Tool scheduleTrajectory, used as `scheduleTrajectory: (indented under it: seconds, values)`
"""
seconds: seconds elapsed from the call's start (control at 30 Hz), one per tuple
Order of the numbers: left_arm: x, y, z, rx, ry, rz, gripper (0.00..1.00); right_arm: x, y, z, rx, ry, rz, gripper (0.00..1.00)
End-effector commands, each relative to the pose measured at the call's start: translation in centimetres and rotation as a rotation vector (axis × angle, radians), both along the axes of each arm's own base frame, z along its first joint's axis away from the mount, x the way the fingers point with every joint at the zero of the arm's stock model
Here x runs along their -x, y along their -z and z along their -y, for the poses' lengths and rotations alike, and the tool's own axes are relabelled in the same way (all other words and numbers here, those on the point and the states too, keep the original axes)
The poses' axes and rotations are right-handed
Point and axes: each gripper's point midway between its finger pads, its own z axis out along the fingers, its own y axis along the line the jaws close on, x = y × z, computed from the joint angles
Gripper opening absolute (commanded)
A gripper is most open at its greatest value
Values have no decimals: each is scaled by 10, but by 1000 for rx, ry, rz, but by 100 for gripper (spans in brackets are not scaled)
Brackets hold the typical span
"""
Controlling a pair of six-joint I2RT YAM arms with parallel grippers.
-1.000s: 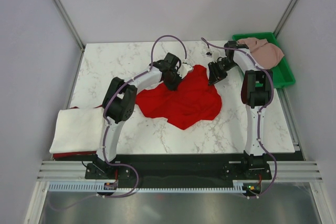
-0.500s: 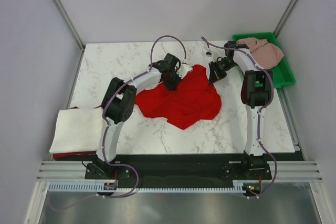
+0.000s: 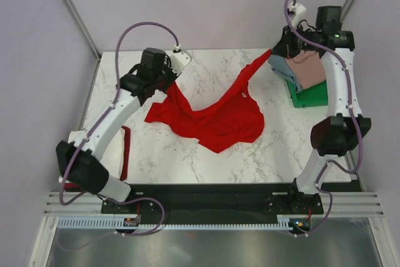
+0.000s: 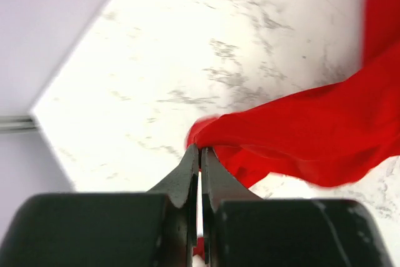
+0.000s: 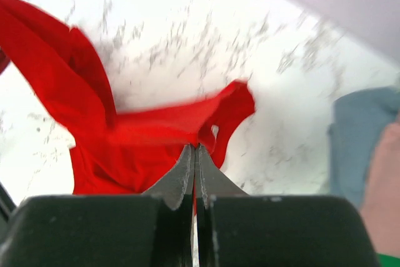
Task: Fold and stack the t-shirts
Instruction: Flatten the tshirt out
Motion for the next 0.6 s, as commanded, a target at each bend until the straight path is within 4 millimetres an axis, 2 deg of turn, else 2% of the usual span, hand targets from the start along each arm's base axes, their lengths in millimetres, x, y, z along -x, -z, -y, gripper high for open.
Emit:
scheduleTrajectory:
  seconds: [0.0, 0.03, 0.07, 0.13, 0.17, 0.2, 0.27, 0.43, 0.47, 0.53, 0.57]
  values:
    - [22, -32, -35, -87, -24, 90, 2, 21, -74, -5, -43, 7, 190, 0]
    - [27, -37, -40, -103, -20, 104, 2, 26, -84, -4, -39, 18, 212, 0]
    - [36, -55, -47, -95, -31, 150, 2, 37, -99, -3, -32, 24, 255, 0]
    - [47, -74, -54, -86, -36, 193, 2, 47, -113, 2, -15, 65, 293, 0]
    - [54, -94, -59, -70, -49, 240, 2, 59, -129, 4, -9, 80, 339, 0]
    - [61, -105, -64, -64, -56, 263, 2, 64, -136, 8, 7, 115, 359, 0]
    - [71, -120, -74, -68, -74, 293, 2, 82, -158, 13, 18, 158, 423, 0]
    - [107, -167, -100, -41, -108, 403, 2, 113, -196, 28, 37, 282, 521, 0]
    - [113, -179, -103, -27, -114, 425, 2, 126, -207, 28, 24, 301, 548, 0]
    - [128, -198, -110, -1, -119, 472, 2, 139, -221, 30, 15, 331, 588, 0]
    - [135, -212, -113, 15, -121, 505, 2, 155, -234, 31, 4, 350, 626, 0]
